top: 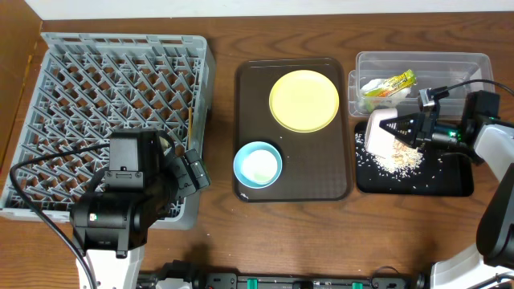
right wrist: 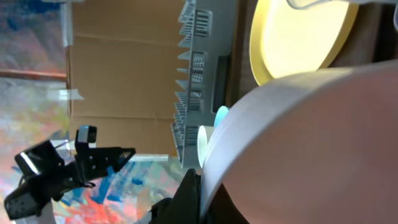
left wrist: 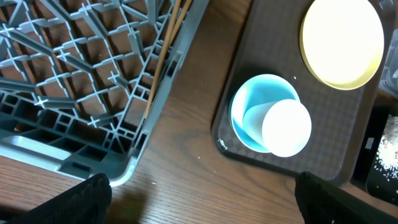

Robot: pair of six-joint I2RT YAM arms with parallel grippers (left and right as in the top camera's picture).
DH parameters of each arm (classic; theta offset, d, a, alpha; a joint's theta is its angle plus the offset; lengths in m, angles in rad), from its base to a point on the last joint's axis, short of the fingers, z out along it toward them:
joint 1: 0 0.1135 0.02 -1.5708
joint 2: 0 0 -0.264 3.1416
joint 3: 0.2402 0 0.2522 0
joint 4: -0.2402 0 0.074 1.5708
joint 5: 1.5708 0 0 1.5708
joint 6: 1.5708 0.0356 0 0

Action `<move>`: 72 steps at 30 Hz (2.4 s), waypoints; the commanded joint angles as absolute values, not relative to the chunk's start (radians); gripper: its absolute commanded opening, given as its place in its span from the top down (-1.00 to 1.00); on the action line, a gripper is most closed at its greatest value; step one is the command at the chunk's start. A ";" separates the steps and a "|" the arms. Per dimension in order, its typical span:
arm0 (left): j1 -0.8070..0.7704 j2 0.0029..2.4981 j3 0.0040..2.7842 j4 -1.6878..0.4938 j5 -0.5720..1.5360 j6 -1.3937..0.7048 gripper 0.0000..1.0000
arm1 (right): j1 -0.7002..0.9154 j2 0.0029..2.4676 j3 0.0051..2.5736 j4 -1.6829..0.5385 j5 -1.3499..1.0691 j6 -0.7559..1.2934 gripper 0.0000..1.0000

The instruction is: Sort waste into correct bins and load items into the dishwasher

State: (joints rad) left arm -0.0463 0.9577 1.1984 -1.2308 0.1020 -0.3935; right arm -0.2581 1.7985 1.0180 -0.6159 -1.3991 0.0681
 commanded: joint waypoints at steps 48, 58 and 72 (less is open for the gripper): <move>-0.041 0.960 1.216 -1.240 0.135 -0.402 -0.98 | 0.688 1.629 1.269 -0.641 -0.295 0.276 -0.10; -0.041 0.960 1.216 -1.234 0.150 -0.402 -0.99 | 0.734 1.809 1.269 -0.599 -0.310 0.285 0.17; -0.041 0.960 1.216 -1.220 0.150 -0.403 -0.98 | 0.715 1.800 1.290 -0.603 -0.290 0.284 0.98</move>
State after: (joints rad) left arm -0.0463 0.9585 1.1984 -1.2289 0.1509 -0.3965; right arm 0.7315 1.8400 1.2613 -0.5961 -0.2798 0.2825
